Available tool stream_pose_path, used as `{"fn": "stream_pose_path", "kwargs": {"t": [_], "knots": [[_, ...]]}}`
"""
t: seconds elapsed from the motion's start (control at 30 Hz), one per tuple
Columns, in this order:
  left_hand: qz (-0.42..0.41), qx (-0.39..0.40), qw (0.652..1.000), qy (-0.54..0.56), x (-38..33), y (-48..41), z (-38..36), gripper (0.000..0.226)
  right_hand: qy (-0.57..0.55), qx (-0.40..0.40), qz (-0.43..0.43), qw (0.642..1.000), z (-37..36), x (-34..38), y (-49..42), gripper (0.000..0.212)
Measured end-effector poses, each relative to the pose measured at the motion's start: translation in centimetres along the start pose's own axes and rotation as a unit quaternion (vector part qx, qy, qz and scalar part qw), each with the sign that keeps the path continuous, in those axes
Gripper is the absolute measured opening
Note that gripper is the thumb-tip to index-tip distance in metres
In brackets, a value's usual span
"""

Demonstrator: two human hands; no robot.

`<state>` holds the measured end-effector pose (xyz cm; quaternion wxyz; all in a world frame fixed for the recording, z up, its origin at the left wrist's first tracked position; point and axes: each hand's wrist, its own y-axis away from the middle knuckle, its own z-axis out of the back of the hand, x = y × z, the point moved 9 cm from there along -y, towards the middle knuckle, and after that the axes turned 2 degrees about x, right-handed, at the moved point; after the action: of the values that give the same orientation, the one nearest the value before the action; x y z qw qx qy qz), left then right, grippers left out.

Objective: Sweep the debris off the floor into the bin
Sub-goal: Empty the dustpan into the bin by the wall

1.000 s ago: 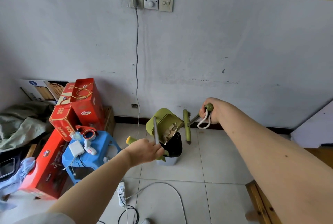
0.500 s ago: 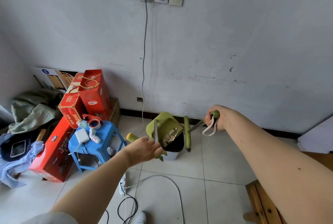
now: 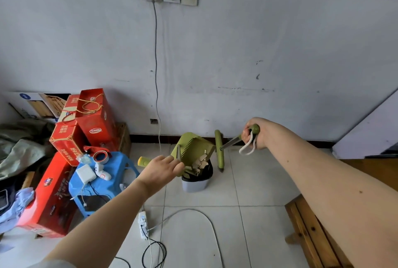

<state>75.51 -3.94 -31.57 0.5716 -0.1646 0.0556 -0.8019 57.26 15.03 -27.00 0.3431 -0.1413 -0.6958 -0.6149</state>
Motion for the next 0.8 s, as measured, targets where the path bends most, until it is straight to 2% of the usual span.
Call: {"fn": "stream_pose_path", "kwargs": {"t": [0.13,0.4,0.67,0.8], "knots": [[-0.029,-0.015,0.999,-0.004,-0.2,0.9,-0.1,0.037,0.013,-0.013,0.01,1.0,-1.0,0.0,0.9,0.027],[0.005,0.005,1.0,0.018,0.3,5.0,-2.0,0.026,0.014,-0.027,0.004,1.0,-2.1,-0.7,0.8,0.028],[-0.04,-0.006,0.999,0.02,0.7,5.3,-1.8,0.028,0.021,-0.067,-0.021,0.997,-3.6,-2.1,1.4,0.034],[-0.016,0.002,1.0,0.006,2.5,4.8,-1.7,0.034,0.024,-0.063,-0.017,0.998,-3.8,-1.5,2.1,0.033]]}}
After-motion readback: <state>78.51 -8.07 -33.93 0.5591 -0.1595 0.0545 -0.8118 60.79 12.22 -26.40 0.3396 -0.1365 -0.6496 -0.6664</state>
